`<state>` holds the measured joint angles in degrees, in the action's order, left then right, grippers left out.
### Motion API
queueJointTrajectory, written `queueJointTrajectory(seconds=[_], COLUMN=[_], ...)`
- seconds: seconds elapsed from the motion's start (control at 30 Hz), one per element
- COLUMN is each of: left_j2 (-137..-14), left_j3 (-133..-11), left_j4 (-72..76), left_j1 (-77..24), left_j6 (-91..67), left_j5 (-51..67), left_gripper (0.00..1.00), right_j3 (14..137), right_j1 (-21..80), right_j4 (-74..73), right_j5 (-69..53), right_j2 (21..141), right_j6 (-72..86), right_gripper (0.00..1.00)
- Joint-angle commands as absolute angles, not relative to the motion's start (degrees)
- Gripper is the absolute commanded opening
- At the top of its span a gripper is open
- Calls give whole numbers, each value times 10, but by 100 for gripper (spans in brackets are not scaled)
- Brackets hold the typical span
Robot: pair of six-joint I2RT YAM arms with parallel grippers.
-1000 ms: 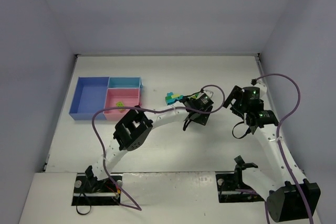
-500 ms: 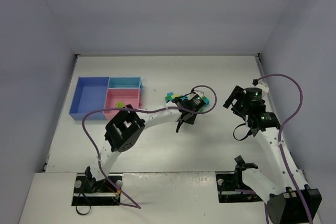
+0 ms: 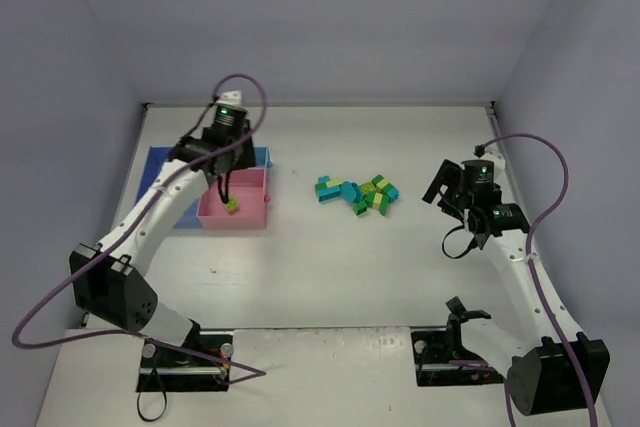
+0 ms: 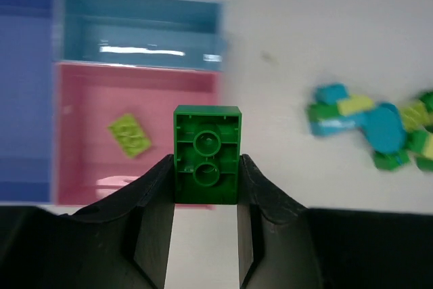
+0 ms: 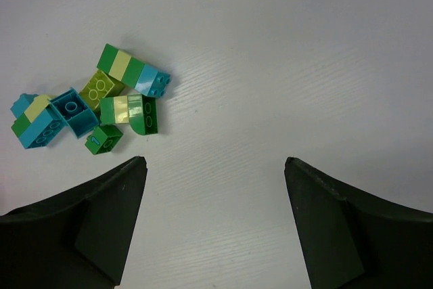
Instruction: Sort the legos into containers by color
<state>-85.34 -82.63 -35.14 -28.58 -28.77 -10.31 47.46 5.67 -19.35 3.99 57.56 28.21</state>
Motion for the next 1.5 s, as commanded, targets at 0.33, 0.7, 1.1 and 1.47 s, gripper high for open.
queueJointTrajectory(seconds=[0.33,0.7,1.1,1.47], left_j2=[-983,-1023,-983,-1204], left_j3=[-846,-882,-910,-1047], left_j4=[-344,-376,-338,-340], left_j1=[79,69,-382,-509], left_j6=[-232,-216,-187,-196], left_j5=[-60,-32,-5,-8], left_gripper=[22,68,68,68], right_j3=[490,488,505,509], right_j1=[69,69,69,69], right_j4=[-159,-159,-163,-170], right_j5=[18,25,8,-17], right_j2=[578,563,552,534], right_j6=[262,253,249,253], right_gripper=[83,85,87,88])
